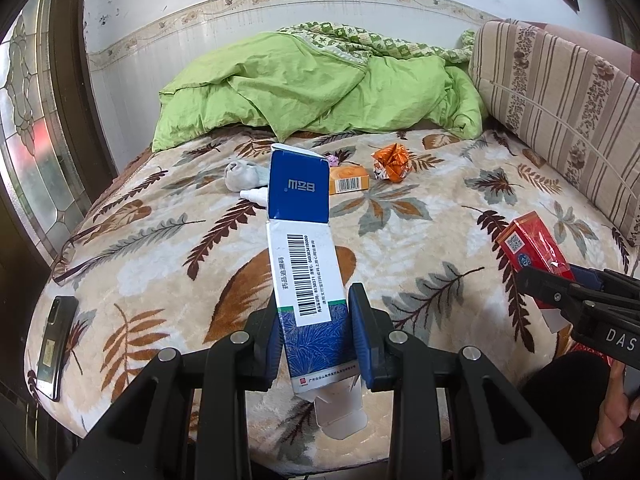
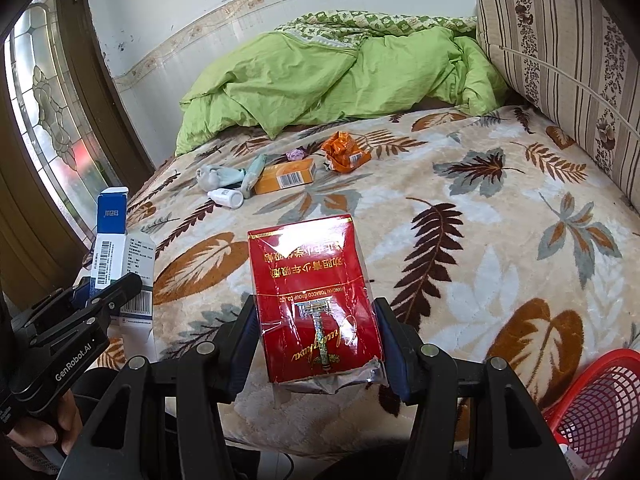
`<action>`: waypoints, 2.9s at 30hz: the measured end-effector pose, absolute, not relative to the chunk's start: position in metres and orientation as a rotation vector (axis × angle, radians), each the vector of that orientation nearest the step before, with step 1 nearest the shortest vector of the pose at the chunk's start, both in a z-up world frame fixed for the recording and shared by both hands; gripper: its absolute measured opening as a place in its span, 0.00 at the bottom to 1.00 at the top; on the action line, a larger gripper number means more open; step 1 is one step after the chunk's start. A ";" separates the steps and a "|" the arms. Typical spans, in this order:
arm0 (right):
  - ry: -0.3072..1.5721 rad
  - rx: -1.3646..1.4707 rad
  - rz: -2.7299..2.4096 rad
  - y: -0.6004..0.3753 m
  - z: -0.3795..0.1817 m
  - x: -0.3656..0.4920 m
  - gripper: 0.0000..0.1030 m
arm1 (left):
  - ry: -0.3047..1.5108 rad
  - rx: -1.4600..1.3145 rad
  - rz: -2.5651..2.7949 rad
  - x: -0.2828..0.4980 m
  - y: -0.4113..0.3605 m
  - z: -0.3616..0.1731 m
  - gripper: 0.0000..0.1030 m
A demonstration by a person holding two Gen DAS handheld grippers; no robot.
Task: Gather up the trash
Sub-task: 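Hold the medicine box in the left tool while the right tool holds the red pack, then carry the medicine box in the left tool while the right tool carries the pack to the basket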
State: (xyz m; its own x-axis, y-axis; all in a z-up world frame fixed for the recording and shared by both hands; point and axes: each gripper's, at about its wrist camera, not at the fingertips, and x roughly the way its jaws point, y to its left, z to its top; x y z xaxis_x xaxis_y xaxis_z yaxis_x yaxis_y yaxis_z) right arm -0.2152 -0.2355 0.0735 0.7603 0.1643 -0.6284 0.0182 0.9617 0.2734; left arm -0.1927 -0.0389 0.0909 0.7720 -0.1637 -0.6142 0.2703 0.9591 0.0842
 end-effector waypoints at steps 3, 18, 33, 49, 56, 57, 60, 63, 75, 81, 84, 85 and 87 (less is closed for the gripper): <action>0.705 0.272 0.080 -0.236 0.074 -0.215 0.57 | 0.646 0.172 -0.236 -0.193 -0.039 0.091 0.29; 0.702 0.282 0.067 -0.239 0.077 -0.218 0.57 | 0.650 0.174 -0.243 -0.195 -0.042 0.090 0.29; 0.707 0.331 0.073 -0.243 0.088 -0.234 0.58 | 0.656 0.178 -0.274 -0.204 -0.051 0.094 0.29; 0.684 0.361 0.072 -0.250 0.100 -0.244 0.58 | 0.659 0.192 -0.308 -0.209 -0.060 0.101 0.29; 0.675 0.377 0.071 -0.255 0.105 -0.250 0.58 | 0.656 0.197 -0.326 -0.211 -0.063 0.105 0.29; 0.672 0.380 0.069 -0.256 0.106 -0.251 0.58 | 0.656 0.198 -0.330 -0.210 -0.064 0.105 0.29; 0.665 0.389 0.064 -0.260 0.108 -0.255 0.58 | 0.655 0.201 -0.345 -0.211 -0.068 0.107 0.29; 0.657 0.404 0.053 -0.267 0.111 -0.259 0.58 | 0.659 0.195 -0.377 -0.213 -0.073 0.110 0.29; 0.609 0.504 -0.122 -0.338 0.128 -0.319 0.58 | 0.701 0.179 -0.785 -0.242 -0.148 0.140 0.29; 0.591 0.598 -0.288 -0.395 0.124 -0.376 0.58 | 0.875 0.114 -1.029 -0.249 -0.212 0.137 0.29; 0.589 0.627 -0.353 -0.417 0.119 -0.402 0.58 | 0.932 0.122 -1.111 -0.261 -0.243 0.129 0.30; 0.591 0.632 -0.373 -0.422 0.117 -0.409 0.58 | 0.944 0.131 -1.132 -0.266 -0.252 0.125 0.30; 0.597 0.653 -0.404 -0.432 0.109 -0.423 0.59 | 0.960 0.155 -1.173 -0.276 -0.271 0.117 0.33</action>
State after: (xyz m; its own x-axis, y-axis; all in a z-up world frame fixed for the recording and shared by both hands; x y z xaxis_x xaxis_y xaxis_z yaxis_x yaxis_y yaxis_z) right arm -0.4227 -0.4321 0.1092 0.7601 -0.1634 -0.6289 0.5234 0.7275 0.4436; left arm -0.2763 -0.2714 0.1168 0.0569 -0.7076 -0.7043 0.8301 0.4255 -0.3604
